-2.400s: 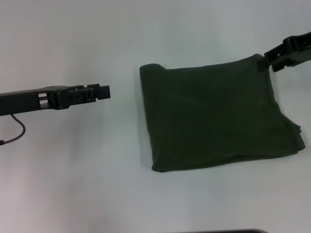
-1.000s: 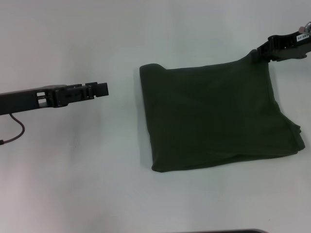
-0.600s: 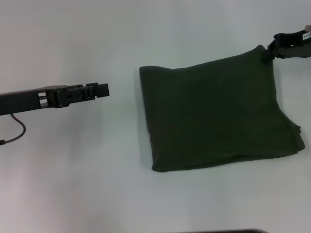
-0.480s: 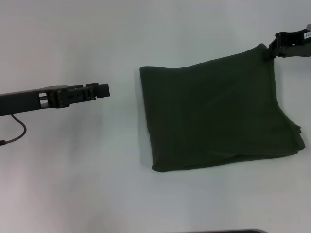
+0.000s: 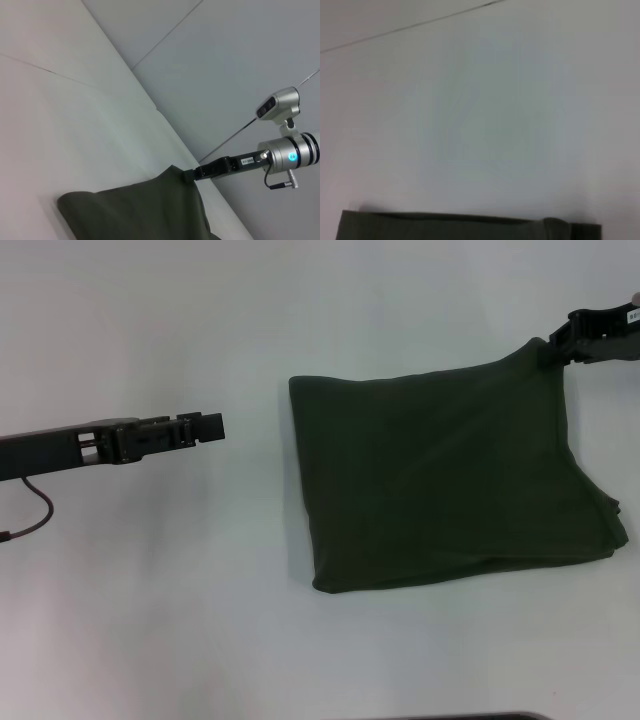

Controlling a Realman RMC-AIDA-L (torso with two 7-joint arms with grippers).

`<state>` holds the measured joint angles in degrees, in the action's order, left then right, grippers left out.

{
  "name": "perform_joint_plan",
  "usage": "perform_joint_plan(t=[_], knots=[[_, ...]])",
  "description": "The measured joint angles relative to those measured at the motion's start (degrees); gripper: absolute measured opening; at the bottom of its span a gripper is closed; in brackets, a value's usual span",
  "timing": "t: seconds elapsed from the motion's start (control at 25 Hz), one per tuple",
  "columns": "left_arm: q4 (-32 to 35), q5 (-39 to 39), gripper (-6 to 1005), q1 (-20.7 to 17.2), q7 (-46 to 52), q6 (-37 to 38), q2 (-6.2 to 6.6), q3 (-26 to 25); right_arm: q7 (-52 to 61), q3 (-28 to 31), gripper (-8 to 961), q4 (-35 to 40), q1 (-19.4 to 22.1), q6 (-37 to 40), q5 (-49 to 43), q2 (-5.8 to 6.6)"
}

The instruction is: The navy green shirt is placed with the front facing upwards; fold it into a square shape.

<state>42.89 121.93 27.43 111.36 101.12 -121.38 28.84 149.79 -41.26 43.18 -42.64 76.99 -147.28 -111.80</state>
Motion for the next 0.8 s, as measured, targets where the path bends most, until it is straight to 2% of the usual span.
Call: perform_joint_plan(t=[0.16, 0.28, 0.4, 0.48, 0.6, 0.68, 0.8], knots=[[0.00, -0.03, 631, -0.06, 0.00, -0.08, 0.00, -0.04, -0.12, -0.43, 96, -0.27, -0.34, 0.35, -0.28, -0.07], [0.00, -0.05, 631, -0.18, 0.00, -0.03, 0.01, -0.04, -0.04, -0.34, 238, 0.08, -0.33, 0.91, -0.28, 0.36], [0.00, 0.02, 631, -0.19, 0.72, 0.39, 0.24, 0.12, 0.10, -0.08, 377, 1.47, -0.02, 2.71, -0.26, 1.90], [-0.02, 0.39, 631, 0.10, 3.52, 2.31, 0.86, 1.36, 0.31, 0.88, 465, 3.12, 0.33, 4.83, -0.01, 3.31], [-0.18, 0.56, 631, 0.50, 11.01, 4.96, 1.37, 4.85, -0.25, 4.06, 463, 5.84, 0.55, 10.49, 1.30, 4.31], [-0.92, 0.79, 630, 0.91, 17.23, 4.18, 1.22, 7.65, -1.24, 5.34, 462, 7.38, 0.72, 14.03, 2.77, 4.46], [-6.26, 1.14, 630, 3.22, 25.21, -0.15, 0.81, 12.32, -3.29, 5.55, 460, 8.03, 0.92, 16.98, 5.29, 4.39]])
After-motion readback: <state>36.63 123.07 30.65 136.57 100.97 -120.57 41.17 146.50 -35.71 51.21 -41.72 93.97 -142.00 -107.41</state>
